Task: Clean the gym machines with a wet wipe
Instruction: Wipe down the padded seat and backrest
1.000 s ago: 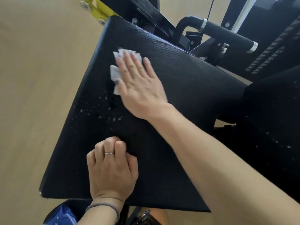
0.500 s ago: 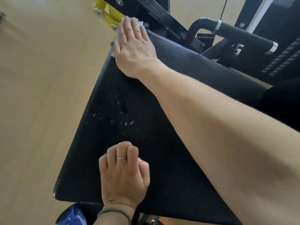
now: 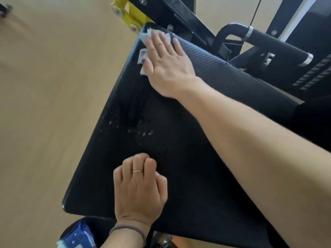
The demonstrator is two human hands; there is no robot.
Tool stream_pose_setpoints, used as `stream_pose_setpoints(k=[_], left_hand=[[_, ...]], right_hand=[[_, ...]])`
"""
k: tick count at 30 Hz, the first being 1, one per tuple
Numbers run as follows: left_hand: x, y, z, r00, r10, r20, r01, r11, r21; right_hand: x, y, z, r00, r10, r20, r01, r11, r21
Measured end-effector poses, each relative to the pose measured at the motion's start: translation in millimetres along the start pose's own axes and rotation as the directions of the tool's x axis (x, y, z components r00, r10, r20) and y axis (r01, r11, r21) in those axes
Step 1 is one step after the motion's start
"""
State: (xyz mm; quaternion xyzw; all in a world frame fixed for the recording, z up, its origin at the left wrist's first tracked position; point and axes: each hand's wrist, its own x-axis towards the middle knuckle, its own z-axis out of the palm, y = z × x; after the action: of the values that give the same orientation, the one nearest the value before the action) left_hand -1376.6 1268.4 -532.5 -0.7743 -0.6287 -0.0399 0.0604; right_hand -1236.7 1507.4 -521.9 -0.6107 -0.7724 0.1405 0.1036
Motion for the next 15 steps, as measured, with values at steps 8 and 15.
stream_pose_setpoints(k=[8, 15], left_hand=[[1, 0, 0, 1.0, -0.008, -0.002, 0.008, 0.999, -0.038], [0, 0, 2, 1.0, 0.002, -0.013, -0.002, 0.999, -0.037]], right_hand=[[13, -54, 1, 0.985, -0.158, 0.069, 0.163, 0.984, -0.076], [41, 0, -13, 0.989, 0.143, 0.03, -0.144, 0.989, 0.034]])
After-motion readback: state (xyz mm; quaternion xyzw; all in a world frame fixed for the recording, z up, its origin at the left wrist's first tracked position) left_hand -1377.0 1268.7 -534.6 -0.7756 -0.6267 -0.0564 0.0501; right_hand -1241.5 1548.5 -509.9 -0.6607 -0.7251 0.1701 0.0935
